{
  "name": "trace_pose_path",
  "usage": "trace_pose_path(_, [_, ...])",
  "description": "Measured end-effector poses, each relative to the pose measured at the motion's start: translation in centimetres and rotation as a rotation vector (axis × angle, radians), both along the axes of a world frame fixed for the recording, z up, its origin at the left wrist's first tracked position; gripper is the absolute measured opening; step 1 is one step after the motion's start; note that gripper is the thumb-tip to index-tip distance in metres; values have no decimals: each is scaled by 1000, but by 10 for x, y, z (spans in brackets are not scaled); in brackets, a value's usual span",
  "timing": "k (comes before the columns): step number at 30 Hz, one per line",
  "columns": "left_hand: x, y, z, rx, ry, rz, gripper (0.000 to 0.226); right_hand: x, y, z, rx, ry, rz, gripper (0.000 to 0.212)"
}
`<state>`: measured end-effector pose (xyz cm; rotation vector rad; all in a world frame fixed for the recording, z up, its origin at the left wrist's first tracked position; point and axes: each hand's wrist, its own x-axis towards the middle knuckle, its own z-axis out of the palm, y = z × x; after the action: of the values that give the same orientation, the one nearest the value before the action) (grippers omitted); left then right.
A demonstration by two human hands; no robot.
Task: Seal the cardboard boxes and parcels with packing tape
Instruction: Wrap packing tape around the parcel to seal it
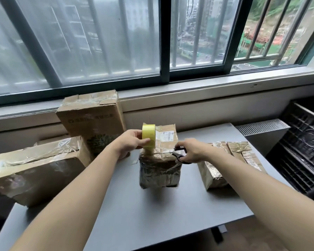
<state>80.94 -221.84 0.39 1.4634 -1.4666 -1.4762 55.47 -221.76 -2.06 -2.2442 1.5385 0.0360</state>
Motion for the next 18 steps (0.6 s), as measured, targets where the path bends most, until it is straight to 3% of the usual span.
trace_pose_path(3, [-10, -7, 8, -12, -35, 2, 23, 2, -10, 3, 22, -17, 36, 48])
trace_pose_path(7, [-18, -12, 9, -18, -74, 10, 26, 1, -19, -4, 66, -94, 110, 24])
trace_pose_path(11, [-27, -17, 2, -60, -63, 81, 26, -5, -31, -12, 101, -109, 121, 33])
trace_pose_path(18, [-27, -28, 9, -8, 7, 103, 24, -7, -47, -19, 53, -174, 84, 27])
